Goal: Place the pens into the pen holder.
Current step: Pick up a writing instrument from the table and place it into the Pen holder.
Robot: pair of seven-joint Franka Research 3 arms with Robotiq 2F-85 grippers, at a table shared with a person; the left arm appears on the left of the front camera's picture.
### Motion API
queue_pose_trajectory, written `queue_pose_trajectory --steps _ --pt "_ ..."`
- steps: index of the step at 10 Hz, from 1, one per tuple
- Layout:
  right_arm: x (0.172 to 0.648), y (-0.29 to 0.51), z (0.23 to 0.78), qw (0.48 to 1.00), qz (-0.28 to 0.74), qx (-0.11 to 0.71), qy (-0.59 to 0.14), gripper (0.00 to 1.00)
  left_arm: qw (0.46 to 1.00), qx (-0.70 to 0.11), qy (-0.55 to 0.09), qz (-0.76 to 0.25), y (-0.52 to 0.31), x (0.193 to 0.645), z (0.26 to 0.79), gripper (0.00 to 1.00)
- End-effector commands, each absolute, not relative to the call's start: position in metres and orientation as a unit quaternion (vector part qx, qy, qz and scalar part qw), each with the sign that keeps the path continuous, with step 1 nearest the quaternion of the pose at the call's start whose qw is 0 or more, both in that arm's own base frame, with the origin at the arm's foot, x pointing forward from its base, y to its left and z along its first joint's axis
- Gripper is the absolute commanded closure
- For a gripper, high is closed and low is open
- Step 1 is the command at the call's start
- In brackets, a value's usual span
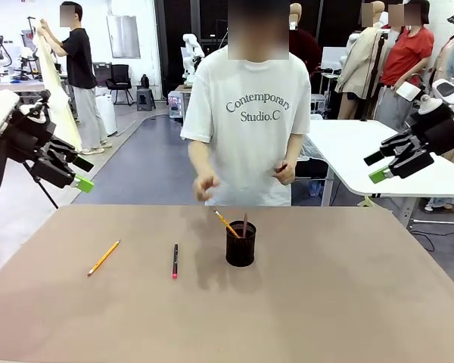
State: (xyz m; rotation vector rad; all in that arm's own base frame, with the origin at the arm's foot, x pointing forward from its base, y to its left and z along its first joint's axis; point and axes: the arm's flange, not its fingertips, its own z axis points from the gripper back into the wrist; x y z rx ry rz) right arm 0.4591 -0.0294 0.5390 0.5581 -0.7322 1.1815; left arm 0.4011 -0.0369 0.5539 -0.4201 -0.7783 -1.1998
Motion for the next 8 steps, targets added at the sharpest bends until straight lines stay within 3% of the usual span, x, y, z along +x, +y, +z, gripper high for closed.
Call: queue_pose_trajectory --steps 1,8 --pt "0.4602 -0.0251 0.5418 0.732 0.54 0.243 -0.335 0.0 0.73 -0.197 -0.359 -0.547 -0.037 0.4019 0.5547 0.0" --pt "0.4602 -0.0251 0.5418 0.732 0.54 0.243 -0.335 0.0 0.73 -0.197 -0.359 -0.547 -0.037 0.4019 0.5547 0.0"
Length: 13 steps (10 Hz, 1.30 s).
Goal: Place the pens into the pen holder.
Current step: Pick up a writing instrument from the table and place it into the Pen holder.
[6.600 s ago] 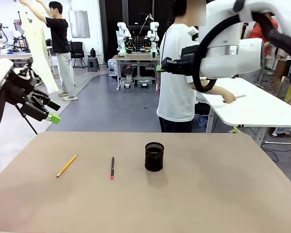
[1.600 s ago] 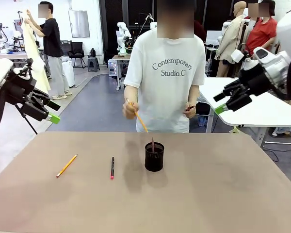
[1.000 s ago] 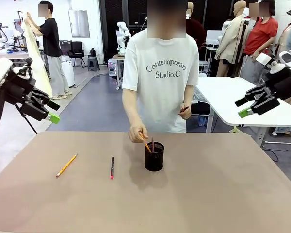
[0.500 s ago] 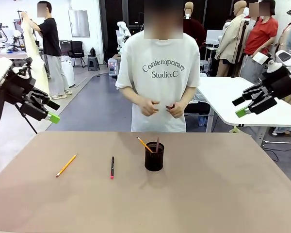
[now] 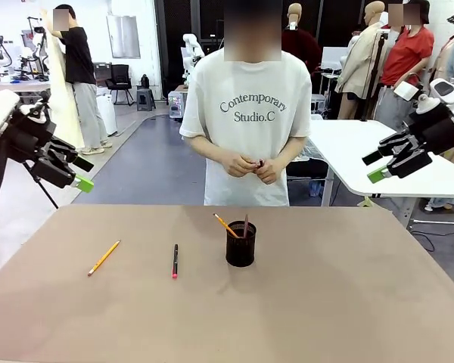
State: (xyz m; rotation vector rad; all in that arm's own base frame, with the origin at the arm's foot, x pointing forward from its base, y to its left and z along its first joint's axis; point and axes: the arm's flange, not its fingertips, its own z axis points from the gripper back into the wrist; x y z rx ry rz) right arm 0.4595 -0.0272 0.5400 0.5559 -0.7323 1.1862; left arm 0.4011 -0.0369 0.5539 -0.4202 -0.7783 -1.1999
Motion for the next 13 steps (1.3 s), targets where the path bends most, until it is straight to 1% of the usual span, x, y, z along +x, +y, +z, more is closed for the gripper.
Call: queue_pose_trajectory --steps 1,8,9,10,12,13 --pt "0.46 -0.025 0.542 0.732 0.54 0.243 -0.335 0.0 0.73 -0.197 -0.359 -0.547 -0.037 0.402 0.555 0.0" --pt "0.46 -0.025 0.542 0.732 0.54 0.243 -0.335 0.0 0.735 -0.191 -0.354 -0.546 -0.037 0.401 0.554 0.0" --pt "0.46 -0.025 0.542 0.732 0.54 0.243 -0.335 0.0 0.808 -0.13 -0.275 -0.504 -0.061 0.397 0.556 0.0" --pt "0.46 -0.025 0.542 0.732 0.54 0.243 -0.335 0.0 0.84 -0.079 -0.245 -0.478 -0.078 0.398 0.559 0.0" --pt "0.46 -0.025 0.542 0.732 0.54 0.243 -0.335 0.0 0.877 -0.015 -0.202 -0.435 -0.1 0.393 0.555 0.0" --pt "0.46 -0.025 0.542 0.732 0.54 0.243 -0.335 0.0 0.888 -0.015 -0.175 -0.425 -0.102 0.392 0.552 0.0"
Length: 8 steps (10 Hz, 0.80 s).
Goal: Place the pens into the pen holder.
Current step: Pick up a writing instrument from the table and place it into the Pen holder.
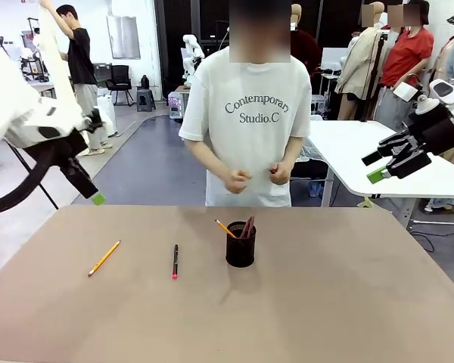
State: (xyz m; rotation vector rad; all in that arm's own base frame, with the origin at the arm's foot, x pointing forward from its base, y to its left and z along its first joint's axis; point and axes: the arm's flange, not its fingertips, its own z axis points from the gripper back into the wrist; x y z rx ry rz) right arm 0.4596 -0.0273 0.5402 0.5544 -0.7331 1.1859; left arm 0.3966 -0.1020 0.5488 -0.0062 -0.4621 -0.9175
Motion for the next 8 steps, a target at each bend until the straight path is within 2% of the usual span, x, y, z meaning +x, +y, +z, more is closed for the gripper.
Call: queue_pose_trajectory --steps 1,2,3,4,8 --pt "0.4602 -0.0251 0.5418 0.732 0.54 0.243 -0.335 0.0 0.908 0.003 -0.155 -0.389 -0.1083 0.4006 0.5378 0.0" --pt "0.4602 -0.0251 0.5418 0.732 0.54 0.243 -0.335 0.0 0.917 -0.006 -0.146 -0.371 -0.1117 0.4056 0.5309 0.0" --pt "0.4602 -0.0251 0.5418 0.732 0.54 0.243 -0.335 0.0 0.899 -0.043 -0.135 -0.414 -0.108 0.4059 0.5336 0.0" --pt "0.4602 -0.0251 0.5418 0.732 0.54 0.243 -0.335 0.0 0.907 0.016 -0.161 -0.39 -0.1079 0.3969 0.5296 0.0" --pt "0.4602 -0.0251 0.5418 0.732 0.54 0.243 -0.335 0.0 0.907 0.016 -0.161 -0.39 -0.1079 0.3969 0.5296 0.0"
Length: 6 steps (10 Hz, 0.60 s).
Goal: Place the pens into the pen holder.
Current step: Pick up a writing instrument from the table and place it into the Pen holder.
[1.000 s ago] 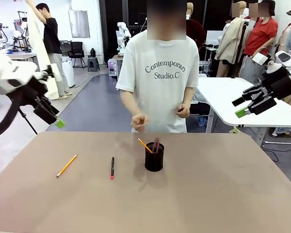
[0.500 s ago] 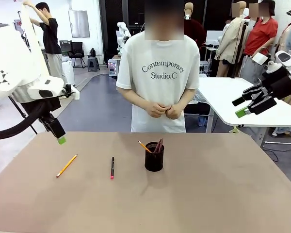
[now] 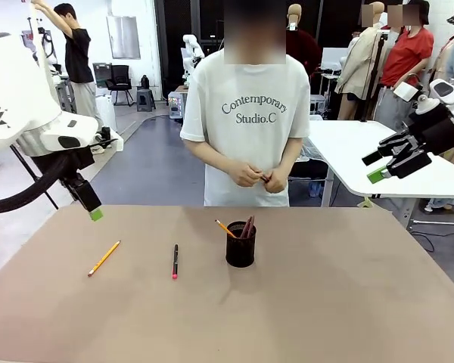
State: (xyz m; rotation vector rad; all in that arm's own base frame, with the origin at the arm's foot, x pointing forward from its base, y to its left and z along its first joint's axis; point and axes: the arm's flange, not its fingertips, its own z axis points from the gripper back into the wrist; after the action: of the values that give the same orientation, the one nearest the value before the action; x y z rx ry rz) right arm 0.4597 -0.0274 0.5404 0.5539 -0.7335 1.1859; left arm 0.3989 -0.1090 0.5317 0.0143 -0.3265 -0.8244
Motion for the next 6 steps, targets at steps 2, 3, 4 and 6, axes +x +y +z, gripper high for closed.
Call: queue_pose_trajectory --steps 2,3,4,6 --pt "0.46 -0.025 0.542 0.732 0.54 0.243 -0.335 0.0 0.924 0.032 -0.136 -0.357 -0.116 0.412 0.527 0.0" --pt "0.46 -0.025 0.542 0.732 0.54 0.243 -0.335 0.0 0.942 0.042 -0.111 -0.314 -0.119 0.436 0.52 0.0" --pt "0.46 -0.025 0.542 0.732 0.54 0.243 -0.335 0.0 0.951 0.049 -0.086 -0.294 -0.124 0.457 0.511 0.0" --pt "0.46 -0.025 0.542 0.732 0.54 0.243 -0.335 0.0 0.957 0.068 -0.075 -0.272 -0.134 0.478 0.492 0.0"
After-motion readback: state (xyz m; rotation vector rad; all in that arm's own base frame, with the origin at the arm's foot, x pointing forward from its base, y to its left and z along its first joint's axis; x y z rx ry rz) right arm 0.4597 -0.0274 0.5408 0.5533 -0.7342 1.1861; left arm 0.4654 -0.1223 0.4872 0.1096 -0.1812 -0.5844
